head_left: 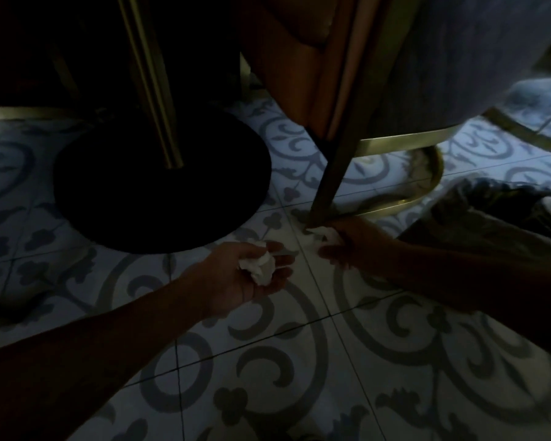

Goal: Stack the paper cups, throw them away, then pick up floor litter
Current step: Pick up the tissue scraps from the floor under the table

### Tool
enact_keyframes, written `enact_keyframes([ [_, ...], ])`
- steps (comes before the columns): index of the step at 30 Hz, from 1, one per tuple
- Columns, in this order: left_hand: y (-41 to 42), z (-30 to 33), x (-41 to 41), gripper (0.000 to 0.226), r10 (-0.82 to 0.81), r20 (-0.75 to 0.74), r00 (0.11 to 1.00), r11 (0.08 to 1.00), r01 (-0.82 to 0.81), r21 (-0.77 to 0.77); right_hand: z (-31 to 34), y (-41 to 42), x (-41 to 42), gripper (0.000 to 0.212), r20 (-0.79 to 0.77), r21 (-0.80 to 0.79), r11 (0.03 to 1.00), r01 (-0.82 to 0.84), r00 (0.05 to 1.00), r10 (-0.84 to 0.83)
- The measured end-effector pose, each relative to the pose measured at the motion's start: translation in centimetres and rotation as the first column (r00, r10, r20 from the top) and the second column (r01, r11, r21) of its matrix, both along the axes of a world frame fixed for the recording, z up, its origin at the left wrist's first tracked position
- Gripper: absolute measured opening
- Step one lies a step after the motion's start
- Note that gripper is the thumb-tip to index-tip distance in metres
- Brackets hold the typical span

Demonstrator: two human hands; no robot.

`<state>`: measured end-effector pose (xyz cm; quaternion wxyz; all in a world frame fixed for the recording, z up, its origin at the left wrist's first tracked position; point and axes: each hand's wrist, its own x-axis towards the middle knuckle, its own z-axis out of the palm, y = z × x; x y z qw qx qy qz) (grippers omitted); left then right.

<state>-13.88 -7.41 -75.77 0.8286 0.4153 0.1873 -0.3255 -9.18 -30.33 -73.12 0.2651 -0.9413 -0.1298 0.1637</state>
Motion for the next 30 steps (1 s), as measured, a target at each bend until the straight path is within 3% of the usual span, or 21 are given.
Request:
enact_keyframes([
  [3, -2.3, 0.8, 1.2, 0.034, -0.031, 0.038, 0.999, 0.999, 0.032, -0.026, 1.8, -2.2, -1.1, 0.026, 0.042, 0.021, 0.996, 0.081, 0.996, -0.082],
  [6, -4.7, 1.7, 2.1, 0.035, -0.051, 0.083, 0.995, 0.998, 0.053, -0.021, 3.4, -4.2, -2.0, 0.016, 0.056, 0.058, 0.984, 0.169, 0.983, -0.172],
  [10, -8.4, 2.8, 3.4, 0.038, -0.085, 0.166, 0.982, 0.995, 0.094, -0.043, 5.3, -7.0, -2.9, 0.021, 0.044, 0.211, 0.941, 0.266, 0.959, -0.281],
  [17, -16.5, 5.3, 5.2, 0.022, -0.068, 0.226, 0.972, 0.951, 0.132, -0.279, 8.7, -13.0, -2.2, 0.029, 0.050, 0.479, 0.744, 0.465, 0.832, -0.553],
  [23, -23.4, 8.6, 7.0, 0.024, -0.118, 0.339, 0.933, 0.956, 0.199, -0.215, 10.6, -19.7, -3.0, 0.028, 0.035, 0.621, 0.522, 0.584, 0.645, -0.763],
  [30, -30.4, 10.5, 9.0, 0.022, -0.232, 0.501, 0.834, 0.953, 0.297, -0.054, 11.2, -27.4, -2.6, 0.021, 0.193, 0.588, 0.506, 0.632, 0.498, -0.845],
])
